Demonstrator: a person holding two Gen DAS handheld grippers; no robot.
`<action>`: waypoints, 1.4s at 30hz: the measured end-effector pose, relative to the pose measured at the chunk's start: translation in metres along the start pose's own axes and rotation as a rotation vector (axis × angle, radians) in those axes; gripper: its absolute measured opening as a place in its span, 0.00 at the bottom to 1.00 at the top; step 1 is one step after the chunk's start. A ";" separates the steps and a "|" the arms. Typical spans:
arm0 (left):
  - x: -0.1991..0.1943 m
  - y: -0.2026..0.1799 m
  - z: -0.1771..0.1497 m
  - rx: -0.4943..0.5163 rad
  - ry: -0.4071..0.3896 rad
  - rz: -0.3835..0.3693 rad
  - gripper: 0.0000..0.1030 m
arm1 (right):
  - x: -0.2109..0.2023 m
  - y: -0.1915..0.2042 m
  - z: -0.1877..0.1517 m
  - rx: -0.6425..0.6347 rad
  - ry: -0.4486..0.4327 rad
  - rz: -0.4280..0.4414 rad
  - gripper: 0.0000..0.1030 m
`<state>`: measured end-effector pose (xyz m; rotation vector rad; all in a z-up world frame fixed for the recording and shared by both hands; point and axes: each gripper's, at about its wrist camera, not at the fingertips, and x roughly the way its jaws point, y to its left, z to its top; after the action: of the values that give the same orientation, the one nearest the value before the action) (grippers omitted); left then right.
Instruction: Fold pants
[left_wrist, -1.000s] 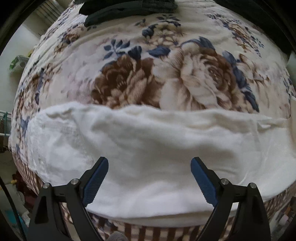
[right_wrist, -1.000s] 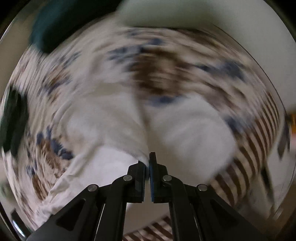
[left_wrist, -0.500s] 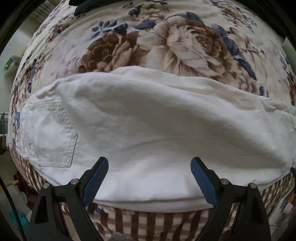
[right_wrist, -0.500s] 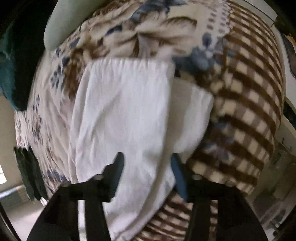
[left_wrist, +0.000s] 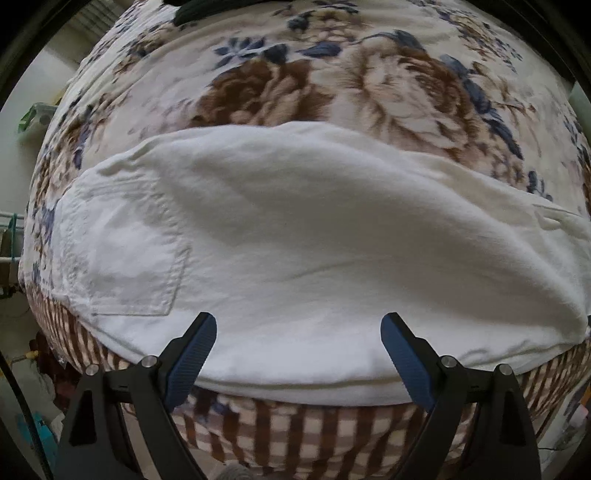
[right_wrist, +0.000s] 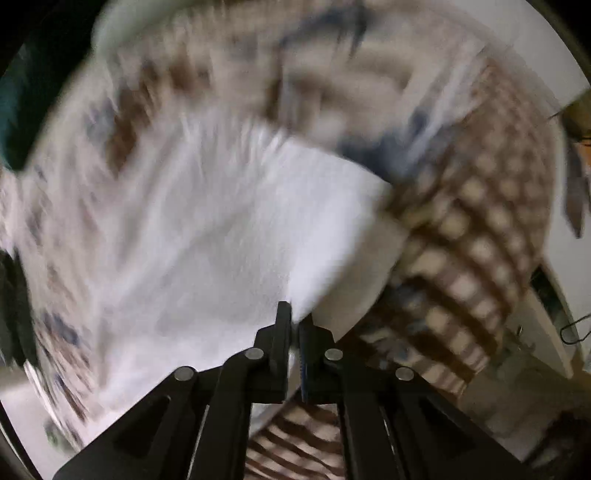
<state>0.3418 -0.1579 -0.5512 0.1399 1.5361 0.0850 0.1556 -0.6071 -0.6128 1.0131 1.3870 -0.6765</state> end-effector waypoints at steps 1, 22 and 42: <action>0.000 0.006 -0.002 -0.005 -0.003 0.005 0.88 | 0.007 0.003 0.002 -0.002 0.042 0.007 0.08; 0.047 0.280 -0.030 -0.410 0.069 -0.042 0.88 | 0.054 0.160 -0.273 -0.149 0.163 0.248 0.41; 0.036 0.354 -0.034 -0.484 -0.119 -0.091 0.14 | 0.037 0.173 -0.315 -0.214 0.084 0.206 0.08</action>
<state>0.3208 0.1983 -0.5372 -0.3044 1.3619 0.3656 0.1643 -0.2466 -0.5859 1.0039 1.3725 -0.3292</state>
